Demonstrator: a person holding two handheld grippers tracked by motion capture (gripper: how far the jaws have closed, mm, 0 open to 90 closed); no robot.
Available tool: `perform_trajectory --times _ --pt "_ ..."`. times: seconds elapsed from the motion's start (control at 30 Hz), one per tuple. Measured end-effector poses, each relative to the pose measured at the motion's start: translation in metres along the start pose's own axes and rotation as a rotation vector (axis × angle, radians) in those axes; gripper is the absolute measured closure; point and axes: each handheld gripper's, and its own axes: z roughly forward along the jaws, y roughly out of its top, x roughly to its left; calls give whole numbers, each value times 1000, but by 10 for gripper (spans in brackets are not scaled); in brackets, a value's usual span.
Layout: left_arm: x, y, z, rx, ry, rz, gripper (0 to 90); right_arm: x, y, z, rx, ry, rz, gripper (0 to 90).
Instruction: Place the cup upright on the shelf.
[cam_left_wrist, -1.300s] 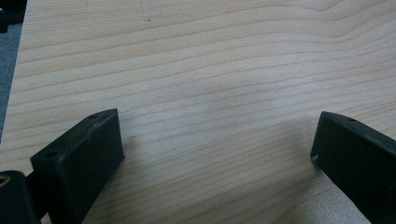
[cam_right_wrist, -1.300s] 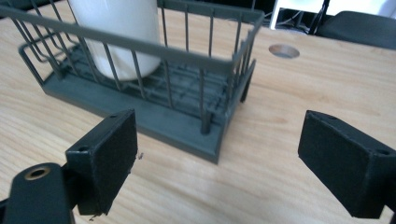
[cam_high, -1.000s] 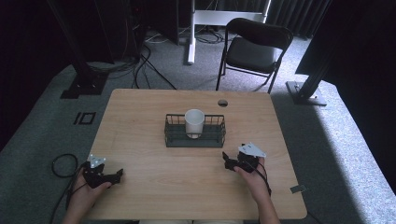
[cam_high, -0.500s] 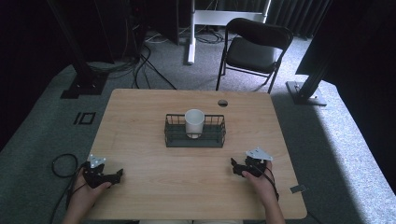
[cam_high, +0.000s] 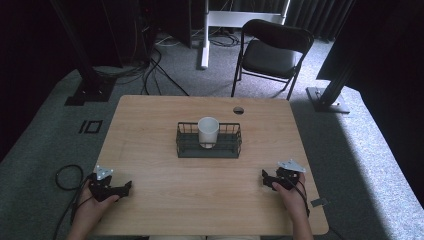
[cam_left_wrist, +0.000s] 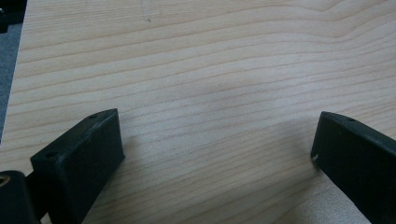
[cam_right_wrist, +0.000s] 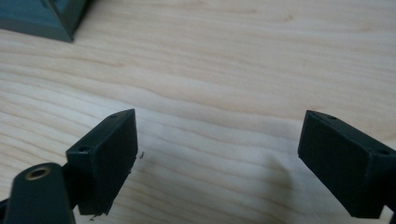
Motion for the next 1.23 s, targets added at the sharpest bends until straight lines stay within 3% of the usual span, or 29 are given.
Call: perform_trajectory --times 0.13,0.3,0.67,1.23 --pt "0 0 0 0 0 1 26 -8 -2 -2 10 -35 12 127" --pt "0 0 0 0 0 1 26 -14 -5 -2 55 -44 22 119" --pt "0 0 0 0 0 1 26 -20 -8 -5 72 13 44 114" --pt "0 0 0 0 0 0 26 -19 -8 -5 75 11 35 112"
